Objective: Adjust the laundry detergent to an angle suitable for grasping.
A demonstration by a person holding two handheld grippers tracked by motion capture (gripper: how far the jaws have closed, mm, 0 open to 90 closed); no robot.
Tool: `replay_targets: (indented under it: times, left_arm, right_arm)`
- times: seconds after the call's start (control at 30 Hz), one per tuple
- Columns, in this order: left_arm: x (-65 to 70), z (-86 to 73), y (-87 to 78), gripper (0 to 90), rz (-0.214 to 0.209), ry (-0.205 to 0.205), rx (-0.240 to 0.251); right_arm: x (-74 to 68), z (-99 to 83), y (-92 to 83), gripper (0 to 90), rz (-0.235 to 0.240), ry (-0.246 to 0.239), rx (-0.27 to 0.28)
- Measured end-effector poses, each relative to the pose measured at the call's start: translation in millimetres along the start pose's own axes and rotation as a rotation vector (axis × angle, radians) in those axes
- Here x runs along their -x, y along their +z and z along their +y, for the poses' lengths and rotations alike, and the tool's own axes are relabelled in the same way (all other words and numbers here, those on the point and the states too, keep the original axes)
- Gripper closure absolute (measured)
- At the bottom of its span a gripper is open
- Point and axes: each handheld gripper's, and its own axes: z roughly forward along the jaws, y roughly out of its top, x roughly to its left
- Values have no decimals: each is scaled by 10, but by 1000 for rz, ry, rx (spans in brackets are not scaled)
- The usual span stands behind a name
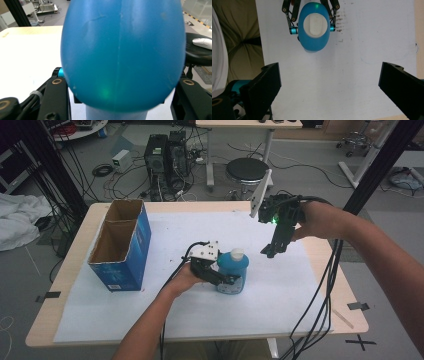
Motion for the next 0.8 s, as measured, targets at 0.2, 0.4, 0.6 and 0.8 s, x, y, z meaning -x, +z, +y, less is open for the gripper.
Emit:
replay_targets:
  times: [0.2, 0.4, 0.6, 0.8]
  left_arm:
    - [17, 11, 2, 410, 13, -27, -11]
    - [44, 33, -56, 286, 39, -44, -27]
    - [98, 83, -178, 240, 63, -56, -20]
    - [170, 150, -377, 189, 119, -83, -28]
  right_arm:
    - [-15, 2, -5, 33, -2, 2, -2]
    - [-21, -2, -14, 33, -3, 0, 2]
    - [-30, -6, -23, 33, -7, -2, 4]
    - [-37, -18, -35, 33, -14, -9, 11]
